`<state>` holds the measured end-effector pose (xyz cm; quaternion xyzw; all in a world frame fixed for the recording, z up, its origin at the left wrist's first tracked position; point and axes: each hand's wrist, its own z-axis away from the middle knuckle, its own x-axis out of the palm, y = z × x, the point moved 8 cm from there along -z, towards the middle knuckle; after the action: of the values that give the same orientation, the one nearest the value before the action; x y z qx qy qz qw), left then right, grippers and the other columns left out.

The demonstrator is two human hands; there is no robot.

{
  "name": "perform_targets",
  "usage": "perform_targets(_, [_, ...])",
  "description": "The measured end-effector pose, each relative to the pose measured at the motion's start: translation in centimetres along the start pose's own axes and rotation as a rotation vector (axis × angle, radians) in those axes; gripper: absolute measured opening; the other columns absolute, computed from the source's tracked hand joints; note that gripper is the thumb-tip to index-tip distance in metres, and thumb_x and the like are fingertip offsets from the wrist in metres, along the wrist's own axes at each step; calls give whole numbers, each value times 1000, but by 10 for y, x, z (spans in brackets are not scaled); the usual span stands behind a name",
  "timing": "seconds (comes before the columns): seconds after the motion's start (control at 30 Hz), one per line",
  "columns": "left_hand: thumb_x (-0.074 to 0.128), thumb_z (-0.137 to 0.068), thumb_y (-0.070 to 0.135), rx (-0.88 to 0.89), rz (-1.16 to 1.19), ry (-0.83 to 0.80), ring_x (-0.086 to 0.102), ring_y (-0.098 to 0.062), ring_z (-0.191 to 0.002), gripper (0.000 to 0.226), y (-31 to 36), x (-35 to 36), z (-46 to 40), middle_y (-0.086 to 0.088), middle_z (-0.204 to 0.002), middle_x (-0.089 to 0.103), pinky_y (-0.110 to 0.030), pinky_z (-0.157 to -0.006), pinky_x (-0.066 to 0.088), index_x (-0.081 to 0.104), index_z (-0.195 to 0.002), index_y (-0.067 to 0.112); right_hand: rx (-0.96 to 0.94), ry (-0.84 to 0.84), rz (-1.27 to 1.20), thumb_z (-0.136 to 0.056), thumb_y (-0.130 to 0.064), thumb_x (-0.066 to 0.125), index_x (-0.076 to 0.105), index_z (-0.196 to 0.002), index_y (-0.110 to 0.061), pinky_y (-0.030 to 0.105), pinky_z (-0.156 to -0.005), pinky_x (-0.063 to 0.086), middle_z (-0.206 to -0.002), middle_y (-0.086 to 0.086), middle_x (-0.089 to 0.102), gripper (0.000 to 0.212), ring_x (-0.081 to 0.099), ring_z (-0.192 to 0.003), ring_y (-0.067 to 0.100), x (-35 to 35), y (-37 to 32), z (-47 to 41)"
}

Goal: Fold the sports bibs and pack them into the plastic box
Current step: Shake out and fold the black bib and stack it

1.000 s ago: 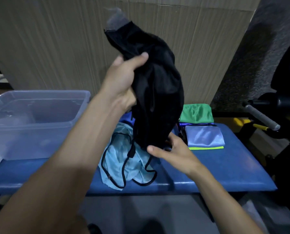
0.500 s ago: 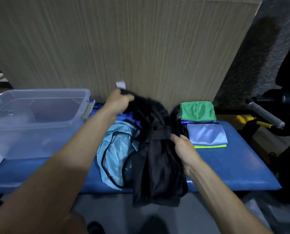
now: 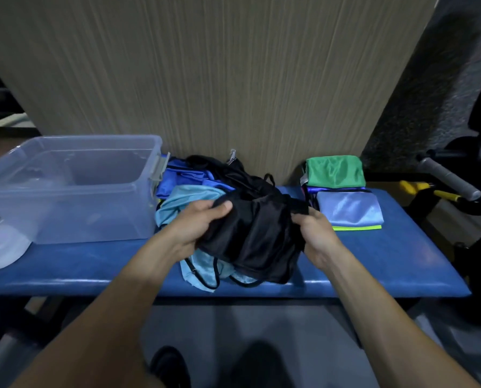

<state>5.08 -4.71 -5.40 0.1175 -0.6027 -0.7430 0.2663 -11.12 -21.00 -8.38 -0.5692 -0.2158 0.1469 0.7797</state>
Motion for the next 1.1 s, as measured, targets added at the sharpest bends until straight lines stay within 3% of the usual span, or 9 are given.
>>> perform_targets(0.1, [58,-102,17,52,148,18,73,-22,-92,18,9,-4,3,-15,-106,76,-30,-80,61,72,-107,6,-101,9,430,-93,-19,72,52,-135,-16,42,-94,56,-124,4,64,46,65,-102,18,-3,-3,17])
perform_targets(0.2, [55,-103,13,56,249,-30,72,-22,-94,19,11,5,7,-13,-108,74,-32,-83,61,68,-114,5,239,-308,190,-96,-50,62,61,-123,-11,50,-80,62,-109,12,65,47,71,-96,30,24,18,50])
perform_targets(0.3, [53,-103,9,78,315,-65,73,-21,-93,18,16,14,10,-11,-104,75,-30,-79,61,68,-112,6,346,-435,79,-91,-57,63,68,-110,-13,52,-78,62,-95,9,68,48,72,-100,32,40,27,69])
perform_targets(0.4, [53,-102,7,79,343,-62,74,-19,-86,18,20,20,11,-12,-99,75,-28,-71,61,67,-112,3,323,-317,80,-89,-36,76,58,-96,-17,41,-72,61,-85,4,59,27,64,-80,20,40,46,65])
perform_targets(0.53, [56,-100,7,96,303,53,73,-21,-81,16,25,4,11,-12,-93,76,-29,-69,60,70,-104,3,186,-208,110,-93,-23,73,53,-75,-22,25,-55,50,-65,-3,60,27,55,-54,10,29,38,50])
perform_targets(0.73, [67,-97,12,193,81,312,73,-21,-91,13,32,-46,11,-14,-105,77,-35,-87,57,72,-109,11,-18,-119,-112,-95,-23,70,62,-77,-22,25,-58,43,-77,-3,65,20,56,-65,10,-2,-18,32])
perform_targets(0.9, [69,-90,-3,280,65,169,73,-23,-92,50,43,-41,17,-11,-101,76,-34,-84,59,57,-135,17,-323,73,252,-91,-25,74,58,-71,-16,27,-63,37,-74,4,50,28,45,-66,12,-18,-41,26])
perform_targets(1.0, [70,-91,-1,352,-77,188,74,-21,-90,47,50,-39,23,-6,-95,78,-35,-85,59,58,-132,18,-445,162,498,-91,-32,73,54,-65,-19,26,-62,37,-72,0,50,35,44,-61,11,-21,-51,25])
perform_targets(1.1, [72,-94,15,442,-366,298,75,-15,-84,30,58,-39,29,3,-89,79,-32,-80,58,62,-121,23,-392,156,498,-95,-29,67,60,-74,-15,36,-69,46,-68,-2,62,26,53,-66,14,-25,-44,18])
